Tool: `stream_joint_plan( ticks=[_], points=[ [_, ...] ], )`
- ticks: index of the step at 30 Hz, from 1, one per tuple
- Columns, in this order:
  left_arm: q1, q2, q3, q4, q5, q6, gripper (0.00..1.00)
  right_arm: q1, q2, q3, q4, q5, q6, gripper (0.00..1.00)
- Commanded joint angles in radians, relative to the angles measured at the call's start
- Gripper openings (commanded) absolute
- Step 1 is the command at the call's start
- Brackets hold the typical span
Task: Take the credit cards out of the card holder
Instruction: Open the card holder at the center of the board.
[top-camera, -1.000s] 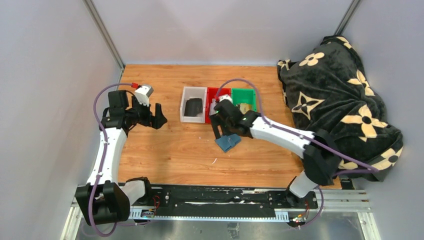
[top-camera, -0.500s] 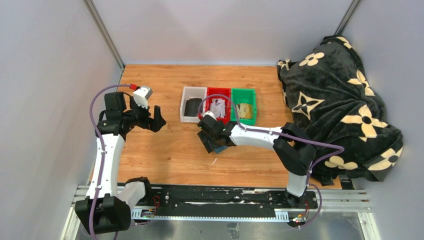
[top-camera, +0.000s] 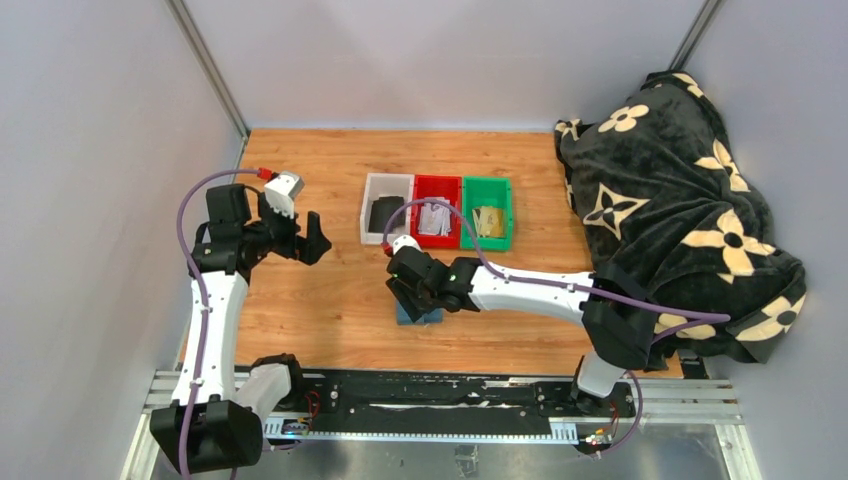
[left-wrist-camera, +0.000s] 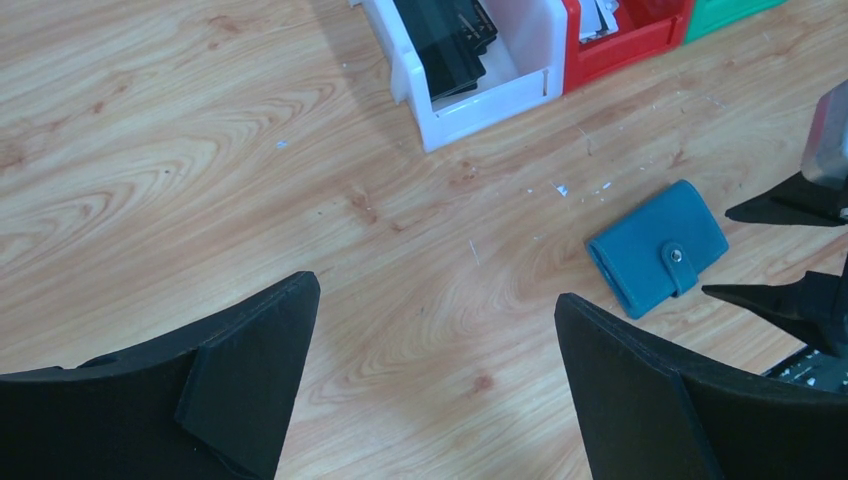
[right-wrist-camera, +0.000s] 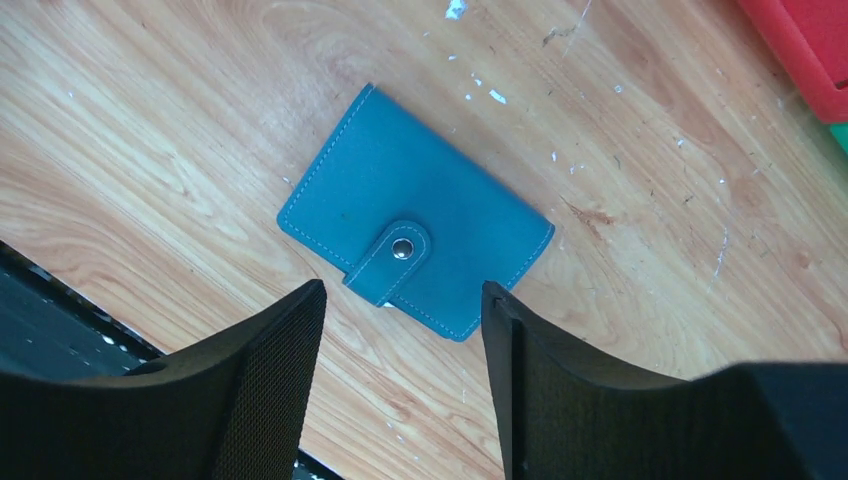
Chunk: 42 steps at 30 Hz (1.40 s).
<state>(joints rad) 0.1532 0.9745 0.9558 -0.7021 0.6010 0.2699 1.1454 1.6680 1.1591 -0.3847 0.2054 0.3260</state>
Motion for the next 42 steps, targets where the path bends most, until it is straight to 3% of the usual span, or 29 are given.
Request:
stream_joint_plan(
  ticks=[1, 6, 21, 25, 28, 32, 42],
  points=[
    [0.002, 0.005, 0.036, -0.021, -0.002, 0.011, 1.00, 0.004, 0.018, 0.055, -0.088, 0.066, 0.093, 0.61],
    [0.002, 0.020, 0.047, -0.027, -0.019, 0.019, 1.00, 0.017, 0.098, 0.119, -0.136, 0.073, 0.119, 0.56],
    [0.002, 0.035, 0.063, -0.025, -0.009, 0.012, 1.00, 0.022, 0.216, 0.097, -0.090, 0.026, 0.153, 0.50],
    [0.002, 0.031, 0.062, -0.025, -0.010, 0.012, 1.00, 0.022, 0.248, 0.100, -0.085, 0.021, 0.154, 0.42],
    [0.002, 0.029, 0.059, -0.026, -0.009, 0.009, 1.00, 0.022, 0.262, 0.094, -0.079, 0.022, 0.157, 0.30],
    [0.002, 0.029, 0.049, -0.025, -0.006, 0.005, 1.00, 0.021, 0.248, 0.080, -0.067, 0.028, 0.145, 0.01],
    [0.002, 0.036, -0.033, -0.009, 0.117, -0.035, 1.00, -0.013, 0.058, 0.088, 0.050, -0.127, -0.089, 0.00]
  ],
)
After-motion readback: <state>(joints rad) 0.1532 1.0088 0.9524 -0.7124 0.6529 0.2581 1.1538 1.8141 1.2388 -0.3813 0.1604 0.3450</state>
